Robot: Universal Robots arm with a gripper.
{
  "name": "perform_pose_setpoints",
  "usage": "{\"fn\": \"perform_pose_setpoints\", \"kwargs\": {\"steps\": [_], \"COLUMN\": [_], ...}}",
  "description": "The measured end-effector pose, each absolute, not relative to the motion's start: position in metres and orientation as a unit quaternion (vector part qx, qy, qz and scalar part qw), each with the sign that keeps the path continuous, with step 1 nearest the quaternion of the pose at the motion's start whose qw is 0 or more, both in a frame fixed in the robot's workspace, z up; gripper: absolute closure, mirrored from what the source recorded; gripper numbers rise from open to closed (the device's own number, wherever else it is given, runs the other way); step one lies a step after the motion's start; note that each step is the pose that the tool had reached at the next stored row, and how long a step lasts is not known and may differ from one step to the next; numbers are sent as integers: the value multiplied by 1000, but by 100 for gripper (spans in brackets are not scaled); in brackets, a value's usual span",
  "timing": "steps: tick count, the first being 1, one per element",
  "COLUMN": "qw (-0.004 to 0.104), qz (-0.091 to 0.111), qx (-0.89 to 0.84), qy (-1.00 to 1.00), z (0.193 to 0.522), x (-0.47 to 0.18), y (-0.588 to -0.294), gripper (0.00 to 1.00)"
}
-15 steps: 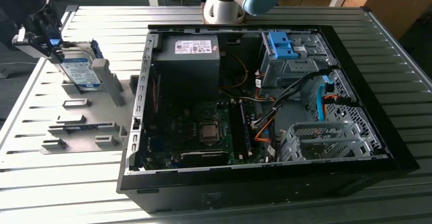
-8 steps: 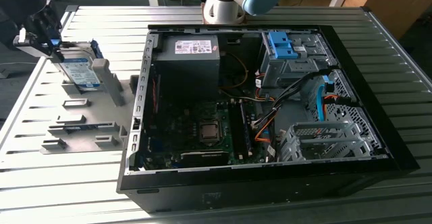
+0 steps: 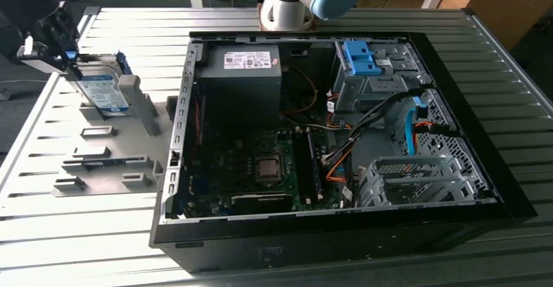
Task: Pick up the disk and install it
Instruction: 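Pick up the disk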
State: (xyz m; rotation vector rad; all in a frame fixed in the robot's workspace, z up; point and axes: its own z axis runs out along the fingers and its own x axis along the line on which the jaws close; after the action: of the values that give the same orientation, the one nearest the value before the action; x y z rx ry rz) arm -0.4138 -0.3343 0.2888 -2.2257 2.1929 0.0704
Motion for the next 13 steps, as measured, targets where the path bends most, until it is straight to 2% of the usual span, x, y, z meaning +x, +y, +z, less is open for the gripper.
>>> {"fn": "perform_pose_setpoints", "kwargs": {"steps": [13], "qw": [8], "qz": [22], "qx": [-712], "qy": [702], "z": [291], "x": [-414], "y": [-334], "gripper": [63]}}
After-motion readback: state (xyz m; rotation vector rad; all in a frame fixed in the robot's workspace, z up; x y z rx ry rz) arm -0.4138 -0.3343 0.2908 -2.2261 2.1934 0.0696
